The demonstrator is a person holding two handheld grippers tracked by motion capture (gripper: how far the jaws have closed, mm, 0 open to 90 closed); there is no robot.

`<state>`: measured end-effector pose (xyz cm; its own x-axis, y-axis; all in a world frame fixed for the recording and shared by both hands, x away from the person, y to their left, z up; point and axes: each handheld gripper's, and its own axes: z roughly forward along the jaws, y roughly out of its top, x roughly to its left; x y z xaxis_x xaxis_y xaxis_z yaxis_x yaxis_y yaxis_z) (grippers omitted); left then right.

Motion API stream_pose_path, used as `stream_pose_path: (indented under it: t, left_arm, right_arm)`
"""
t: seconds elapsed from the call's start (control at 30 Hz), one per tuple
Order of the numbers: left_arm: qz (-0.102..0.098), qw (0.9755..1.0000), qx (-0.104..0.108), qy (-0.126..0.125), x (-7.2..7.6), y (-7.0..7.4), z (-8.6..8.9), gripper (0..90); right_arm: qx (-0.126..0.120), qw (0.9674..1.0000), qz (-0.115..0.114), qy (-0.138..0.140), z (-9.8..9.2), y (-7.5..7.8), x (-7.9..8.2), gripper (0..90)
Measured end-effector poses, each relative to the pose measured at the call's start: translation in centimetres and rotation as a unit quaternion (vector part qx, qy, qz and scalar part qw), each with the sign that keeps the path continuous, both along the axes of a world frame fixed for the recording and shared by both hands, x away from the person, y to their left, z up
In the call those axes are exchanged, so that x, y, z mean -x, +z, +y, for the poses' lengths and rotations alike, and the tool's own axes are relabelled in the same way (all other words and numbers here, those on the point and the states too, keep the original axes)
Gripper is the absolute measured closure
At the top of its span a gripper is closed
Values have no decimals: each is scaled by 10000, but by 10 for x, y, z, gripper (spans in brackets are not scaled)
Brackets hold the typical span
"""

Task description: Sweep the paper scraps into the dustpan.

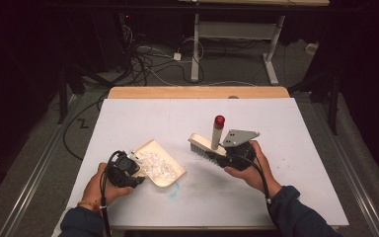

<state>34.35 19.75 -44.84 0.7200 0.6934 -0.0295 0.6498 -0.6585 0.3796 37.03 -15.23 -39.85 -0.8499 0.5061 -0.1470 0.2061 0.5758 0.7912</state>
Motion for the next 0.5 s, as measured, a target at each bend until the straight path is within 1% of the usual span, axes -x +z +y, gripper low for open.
stream_pose_path:
  t: [0.07, 0.1, 0.17, 0.3, 0.37, 0.4, 0.5]
  left_arm:
    - [-3, 10000, 13, 23, 0, 0, 0, 633]
    - [-9, 10000, 7, 20, 0, 0, 0, 633]
    - [-6, 10000, 59, 63, 1, 0, 1, 633]
    - [-15, 9999, 67, 92, 1, 0, 1, 633]
    - [-42, 9999, 55, 91, 2, -1, 0, 633]
    - [-50, 9999, 65, 105, 2, -1, 0, 633]
    - [-62, 9999, 83, 123, 2, 0, 1, 633]
  right_arm:
    - [15, 10000, -5, 55, -3, 1, 1, 674]
    - [-2, 10000, 34, 63, -4, 0, 2, 674]
    - [84, 9999, 30, 62, -6, -1, 3, 675]
    - [140, 9999, 32, 44, -14, -3, 7, 675]
    - [212, 9998, 20, 52, -18, -3, 8, 674]
    - [207, 9998, 53, 19, -20, -4, 9, 675]
    - [251, 9996, 92, 36, -28, -5, 10, 674]
